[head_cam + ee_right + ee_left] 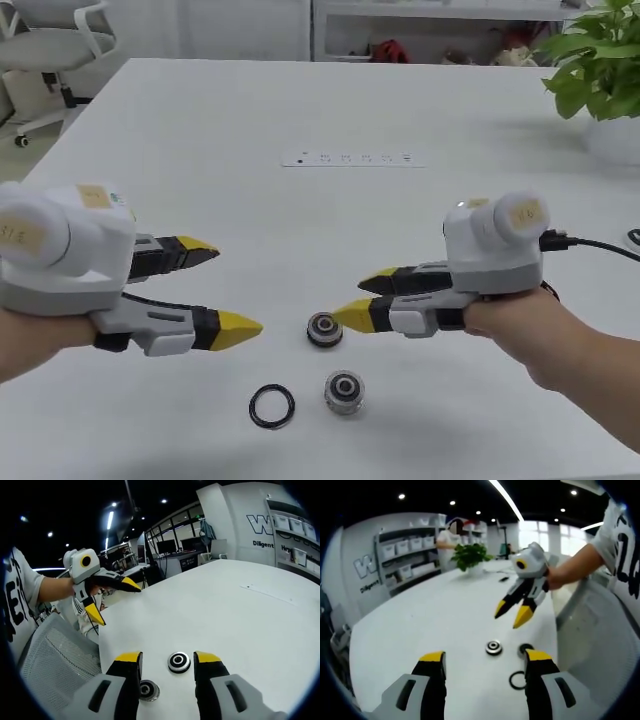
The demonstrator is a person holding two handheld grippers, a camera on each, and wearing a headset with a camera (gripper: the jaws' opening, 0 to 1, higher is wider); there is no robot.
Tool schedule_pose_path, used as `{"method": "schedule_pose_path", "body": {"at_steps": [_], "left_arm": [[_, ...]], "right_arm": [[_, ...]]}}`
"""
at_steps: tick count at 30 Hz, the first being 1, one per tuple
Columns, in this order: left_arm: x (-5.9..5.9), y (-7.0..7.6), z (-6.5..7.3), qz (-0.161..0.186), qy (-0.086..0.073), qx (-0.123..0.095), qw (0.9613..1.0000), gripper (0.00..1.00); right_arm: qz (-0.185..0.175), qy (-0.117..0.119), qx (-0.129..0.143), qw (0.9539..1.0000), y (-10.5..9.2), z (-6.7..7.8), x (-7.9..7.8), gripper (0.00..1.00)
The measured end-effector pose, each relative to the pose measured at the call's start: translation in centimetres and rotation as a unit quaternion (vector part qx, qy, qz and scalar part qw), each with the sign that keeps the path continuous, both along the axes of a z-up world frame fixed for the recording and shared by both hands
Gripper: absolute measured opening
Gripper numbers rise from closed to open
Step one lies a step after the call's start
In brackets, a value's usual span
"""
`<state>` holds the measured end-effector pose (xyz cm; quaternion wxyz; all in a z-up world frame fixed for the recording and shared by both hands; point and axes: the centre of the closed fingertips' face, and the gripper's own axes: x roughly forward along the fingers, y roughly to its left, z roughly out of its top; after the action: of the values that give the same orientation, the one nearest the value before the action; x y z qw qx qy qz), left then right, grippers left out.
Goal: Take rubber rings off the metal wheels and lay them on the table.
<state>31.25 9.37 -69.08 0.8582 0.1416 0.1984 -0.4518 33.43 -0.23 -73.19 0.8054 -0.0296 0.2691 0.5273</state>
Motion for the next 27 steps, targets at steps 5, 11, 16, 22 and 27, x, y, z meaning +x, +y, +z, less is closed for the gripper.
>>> {"method": "schedule_pose_path", "body": {"at_steps": [5,11,16,22,27], "left_arm": [[0.5,-0.1,-0.3,0.0,0.002,0.002,1.0,0.64],[0.9,-0.3,-0.6,-0.001,0.004,0.004,1.0,0.64],[1.0,-0.5,-0.8,-0.002,0.006,0.005,1.0,0.64],[1.3,-0.6,-1.1,-0.001,0.007,0.007,0.9999,0.64],[1.8,-0.8,-1.3,-0.001,0.008,0.009,0.9999,0.64]], "right_arm": [[-0.003,0.0,-0.006,1.0,-0.4,-0.5,0.2,0.38],[-0.005,0.001,-0.011,0.9999,-0.6,-1.2,0.4,0.38],[-0.004,0.002,-0.013,0.9999,-0.7,-1.6,0.4,0.38],[-0.001,0.0,-0.014,0.9999,-0.7,-1.7,0.4,0.39],[0.002,-0.001,-0.016,0.9999,-0.6,-2.0,0.5,0.39]]}}
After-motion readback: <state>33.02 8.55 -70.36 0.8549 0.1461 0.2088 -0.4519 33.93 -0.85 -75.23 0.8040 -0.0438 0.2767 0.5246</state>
